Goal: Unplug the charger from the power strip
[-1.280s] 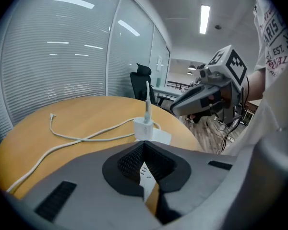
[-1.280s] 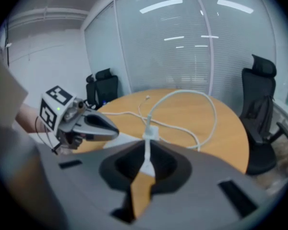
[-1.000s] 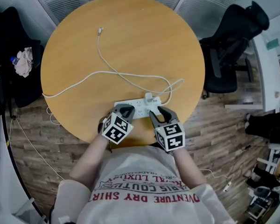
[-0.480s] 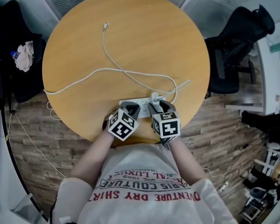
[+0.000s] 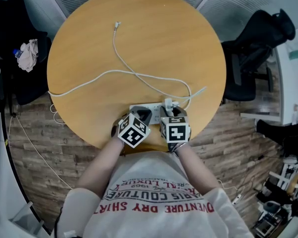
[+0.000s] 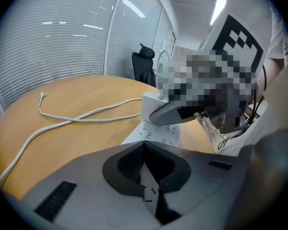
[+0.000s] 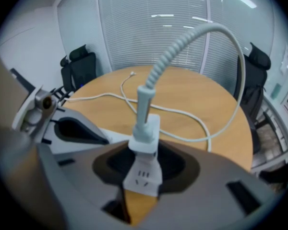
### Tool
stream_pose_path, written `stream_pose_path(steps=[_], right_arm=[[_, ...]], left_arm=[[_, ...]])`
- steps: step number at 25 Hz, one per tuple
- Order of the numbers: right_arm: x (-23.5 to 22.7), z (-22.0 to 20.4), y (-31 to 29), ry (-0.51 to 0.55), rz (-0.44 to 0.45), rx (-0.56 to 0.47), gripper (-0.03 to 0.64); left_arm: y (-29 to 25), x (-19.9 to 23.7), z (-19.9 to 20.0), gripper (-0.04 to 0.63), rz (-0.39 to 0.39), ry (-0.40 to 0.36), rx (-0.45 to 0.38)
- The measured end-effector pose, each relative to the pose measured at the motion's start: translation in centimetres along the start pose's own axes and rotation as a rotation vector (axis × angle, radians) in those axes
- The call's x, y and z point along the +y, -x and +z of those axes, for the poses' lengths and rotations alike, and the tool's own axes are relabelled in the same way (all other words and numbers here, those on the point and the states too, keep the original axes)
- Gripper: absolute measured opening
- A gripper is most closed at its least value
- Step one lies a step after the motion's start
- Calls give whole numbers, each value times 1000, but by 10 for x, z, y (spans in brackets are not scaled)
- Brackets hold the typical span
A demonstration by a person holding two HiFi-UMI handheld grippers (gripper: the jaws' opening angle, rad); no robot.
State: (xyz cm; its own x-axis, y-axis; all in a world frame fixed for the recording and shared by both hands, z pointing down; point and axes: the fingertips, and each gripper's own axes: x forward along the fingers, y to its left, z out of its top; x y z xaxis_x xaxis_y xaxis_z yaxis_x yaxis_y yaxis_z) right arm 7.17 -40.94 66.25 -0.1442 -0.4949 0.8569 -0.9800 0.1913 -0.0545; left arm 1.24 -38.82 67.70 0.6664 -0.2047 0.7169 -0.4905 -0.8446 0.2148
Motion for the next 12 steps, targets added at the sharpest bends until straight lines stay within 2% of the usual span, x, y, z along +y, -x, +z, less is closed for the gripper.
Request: stream_pose_path(steps=[6,12], right_arm=[[2,-3,6,-1,-36,-10,157],[-2,-2,15,-31,-28,-10,156]], left_arm=[[1,1,1,32,22,-13,-4],[0,0,2,32,20,-17,-3]])
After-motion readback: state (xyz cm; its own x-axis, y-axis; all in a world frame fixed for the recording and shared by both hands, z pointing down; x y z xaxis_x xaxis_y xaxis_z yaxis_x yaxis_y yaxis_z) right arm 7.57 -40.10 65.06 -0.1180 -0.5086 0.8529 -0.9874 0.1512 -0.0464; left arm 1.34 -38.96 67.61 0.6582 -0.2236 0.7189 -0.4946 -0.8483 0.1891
